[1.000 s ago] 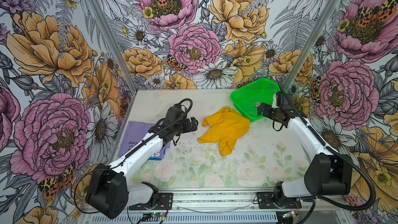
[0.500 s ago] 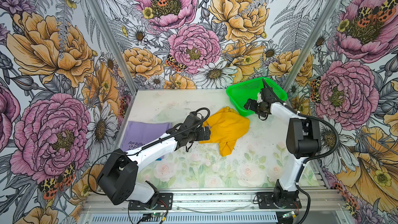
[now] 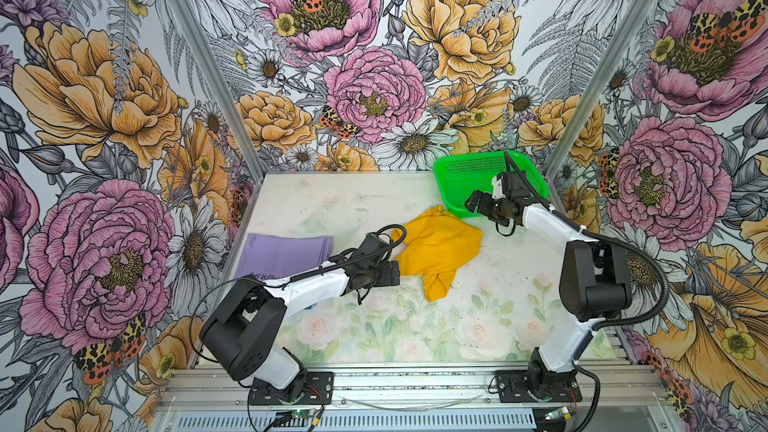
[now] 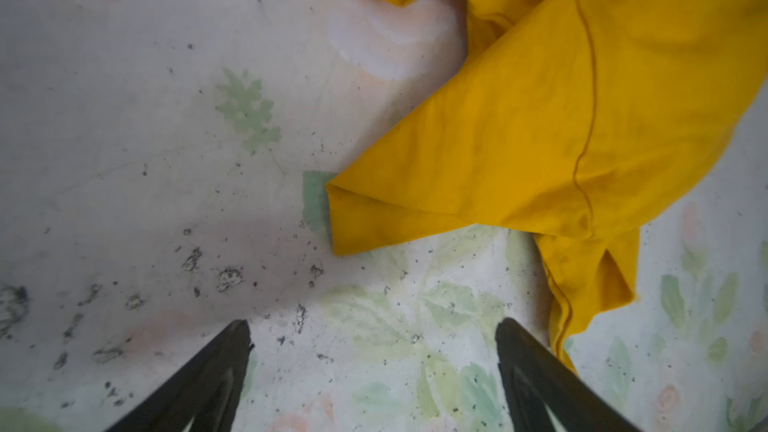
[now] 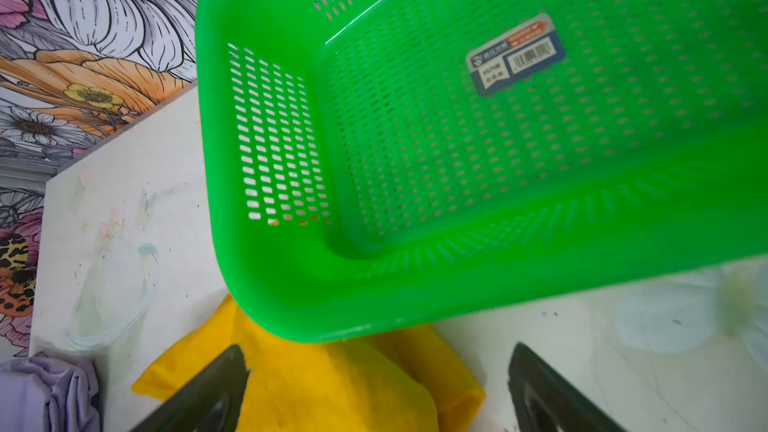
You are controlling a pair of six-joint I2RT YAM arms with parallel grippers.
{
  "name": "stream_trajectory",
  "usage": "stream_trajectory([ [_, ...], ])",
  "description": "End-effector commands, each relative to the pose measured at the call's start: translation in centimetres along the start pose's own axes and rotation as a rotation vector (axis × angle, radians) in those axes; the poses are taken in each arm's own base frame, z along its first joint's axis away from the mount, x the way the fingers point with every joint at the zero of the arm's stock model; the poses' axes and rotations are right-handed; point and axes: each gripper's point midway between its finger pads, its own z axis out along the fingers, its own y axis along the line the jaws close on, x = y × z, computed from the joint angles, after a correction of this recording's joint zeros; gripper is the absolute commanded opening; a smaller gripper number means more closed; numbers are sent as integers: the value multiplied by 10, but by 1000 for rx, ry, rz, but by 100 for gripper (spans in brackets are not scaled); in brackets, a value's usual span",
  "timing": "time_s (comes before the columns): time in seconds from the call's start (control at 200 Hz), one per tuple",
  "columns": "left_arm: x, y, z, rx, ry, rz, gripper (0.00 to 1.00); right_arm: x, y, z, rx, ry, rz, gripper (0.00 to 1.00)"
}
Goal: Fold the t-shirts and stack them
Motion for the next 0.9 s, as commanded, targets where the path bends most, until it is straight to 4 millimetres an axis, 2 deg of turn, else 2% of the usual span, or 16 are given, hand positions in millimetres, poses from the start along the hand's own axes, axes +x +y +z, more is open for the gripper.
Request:
stream_trajectory([
  [0.0,-7,-17,11,45,-34,36,84,-6,4,-29,-12,-79,-64,99],
  [0.12,-10,-28,25,31,-48,100,82,15,0,-46,-23,-73,-71,100],
  [0.255,-14,-13,45,-93,-65,120,82,39,7,-69,-57,-83,-98,99],
  [0.29,-16,-10,50,-117,-69,127,78,44,9,-73,-64,-84,-108,99],
  [0.34,-19,-8,56,-140,-78,142,67,49,13,-80,-77,-94,-113,99],
  [0.395,-18,-4,68,-161,-50,162,48,53,17,-87,-97,-101,-118,99],
  [0.45,-24,-6,65,-168,-50,172,21,58,22,-94,-117,-108,-130,99],
  [0.485,-33,-5,58,-191,-82,181,0,61,26,-97,-133,-107,-143,100],
  [0.515,-38,-4,52,-209,-103,186,0,65,30,-99,-152,-104,-160,99],
  [0.53,-47,-9,40,-198,-138,184,0,67,33,-100,-160,-101,-168,100],
  [0.595,-64,-15,13,-192,-204,205,0,77,39,-100,-187,-84,-197,100],
  [0.675,-90,-28,-34,-162,-302,239,0,89,45,-97,-211,-59,-232,99],
  [0.801,-126,-58,-128,-56,-483,337,0,106,54,-90,-238,-19,-281,99],
  [0.896,-146,-71,-197,14,-591,387,0,113,64,-89,-270,-20,-313,100],
])
